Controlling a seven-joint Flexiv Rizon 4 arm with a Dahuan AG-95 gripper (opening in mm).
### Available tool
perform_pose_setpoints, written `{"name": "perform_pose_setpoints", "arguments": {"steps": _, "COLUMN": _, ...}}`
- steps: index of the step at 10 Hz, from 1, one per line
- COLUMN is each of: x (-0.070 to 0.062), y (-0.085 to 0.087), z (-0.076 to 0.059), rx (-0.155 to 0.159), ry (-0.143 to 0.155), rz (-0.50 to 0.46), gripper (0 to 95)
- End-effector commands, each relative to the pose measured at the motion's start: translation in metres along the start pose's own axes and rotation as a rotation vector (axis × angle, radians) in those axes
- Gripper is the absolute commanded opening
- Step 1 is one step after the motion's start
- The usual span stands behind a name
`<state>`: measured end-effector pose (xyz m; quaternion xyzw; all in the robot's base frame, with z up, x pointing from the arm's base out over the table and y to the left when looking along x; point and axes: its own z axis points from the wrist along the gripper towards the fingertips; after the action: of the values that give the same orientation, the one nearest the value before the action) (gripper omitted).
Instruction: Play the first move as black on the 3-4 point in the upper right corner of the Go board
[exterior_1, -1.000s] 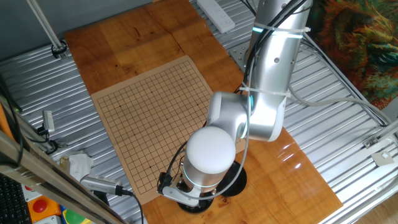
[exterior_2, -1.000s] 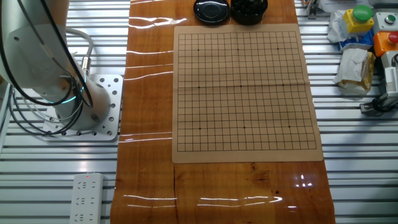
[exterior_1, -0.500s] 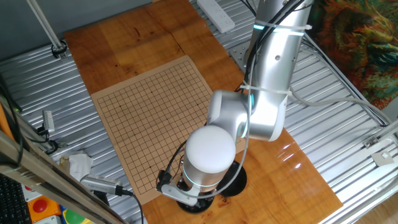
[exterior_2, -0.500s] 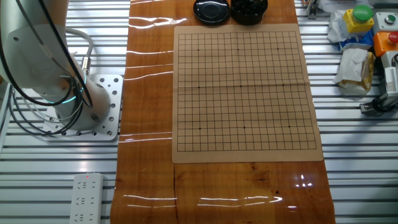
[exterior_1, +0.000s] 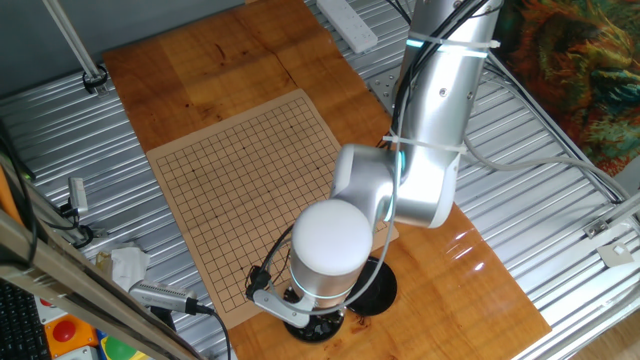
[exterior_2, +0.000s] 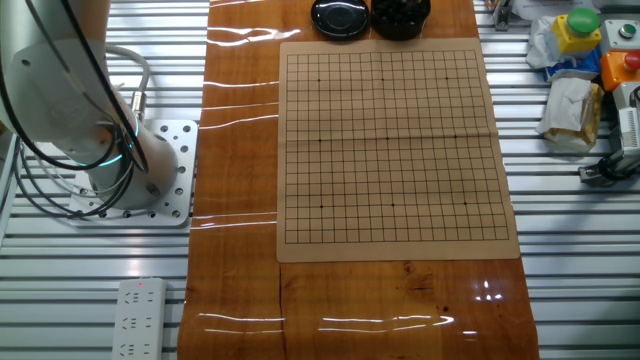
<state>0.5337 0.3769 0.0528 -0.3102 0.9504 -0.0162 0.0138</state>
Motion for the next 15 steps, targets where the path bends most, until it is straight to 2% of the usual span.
{"name": "perform_pose_setpoints", "arguments": {"steps": 1, "x": 0.0000, "y": -0.0006, "z": 0.0030, "rx": -0.001, "ry": -0.003, "rz": 0.019, "gripper": 19.0}}
{"name": "perform_pose_setpoints", "arguments": {"steps": 15, "x": -0.0008, "y": -0.0009, "z": 0.0103, "rx": 0.002, "ry": -0.017, "rz": 0.032, "gripper": 19.0}}
